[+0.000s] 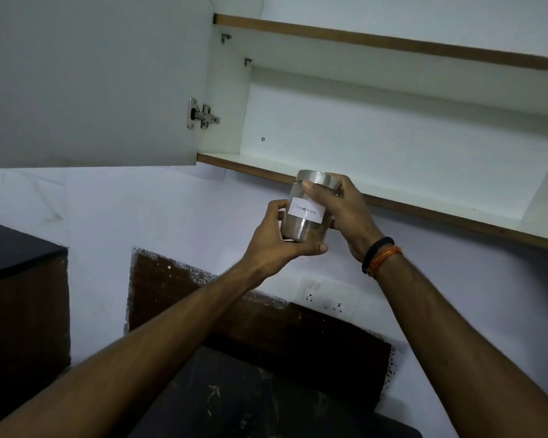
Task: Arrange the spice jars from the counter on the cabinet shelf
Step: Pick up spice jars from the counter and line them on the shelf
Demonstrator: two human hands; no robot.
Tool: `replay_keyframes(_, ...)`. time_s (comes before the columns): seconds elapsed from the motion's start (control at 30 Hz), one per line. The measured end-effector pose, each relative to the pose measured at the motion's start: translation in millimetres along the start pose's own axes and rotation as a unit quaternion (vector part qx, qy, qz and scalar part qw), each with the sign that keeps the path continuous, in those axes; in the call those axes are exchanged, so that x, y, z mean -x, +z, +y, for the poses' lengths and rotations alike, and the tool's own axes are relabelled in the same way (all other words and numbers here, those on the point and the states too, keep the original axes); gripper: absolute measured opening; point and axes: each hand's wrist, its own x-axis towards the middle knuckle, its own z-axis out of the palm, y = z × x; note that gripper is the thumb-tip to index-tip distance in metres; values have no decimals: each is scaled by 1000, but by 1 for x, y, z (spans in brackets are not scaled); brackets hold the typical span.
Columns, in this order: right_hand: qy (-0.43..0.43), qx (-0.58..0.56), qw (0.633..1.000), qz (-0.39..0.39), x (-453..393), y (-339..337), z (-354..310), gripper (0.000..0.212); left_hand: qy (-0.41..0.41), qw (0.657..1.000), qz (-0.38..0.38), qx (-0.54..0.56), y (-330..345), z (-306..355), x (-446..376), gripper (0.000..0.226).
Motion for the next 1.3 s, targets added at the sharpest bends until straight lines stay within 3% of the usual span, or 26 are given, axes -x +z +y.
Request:
replay_keyframes(0.23,-59,73,995,30,-41,-14,-36,53,79,983,-78,-146,-28,29,-52,102)
replay_keyframes(0.3,-87,97,991,40,-50,-20,-44,56,118,954,-104,-256,-41,32,-72,105)
replay_keyframes(0.4,-109,113,986,52,-62,-29,-52,54,135,882,-120,-436,-59,32,-104,103)
replay_keyframes(0.5,-114,111,986,58,-74,-36,-56,52,110,820,-152,-541,-74,27,-134,101)
replay_keyframes(0.6,-120,111,985,60,-83,-40,-56,51,54,782,-179,-594,-84,17,-158,97)
replay_keyframes(0.73,-126,116,983,60,-99,-39,-50,50,6,784,-188,-592,-91,3,-185,83)
replay_keyframes(0.97,-117,96,986,65,-137,-21,-29,52,17,769,-226,-598,-100,-10,-216,87)
replay_keyframes(1.17,-117,97,987,59,-178,-6,-14,51,85,754,-229,-609,-112,-17,-230,93)
replay_keyframes(1.3,-114,109,986,46,-216,5,-6,47,135,741,-203,-626,-115,-24,-234,110)
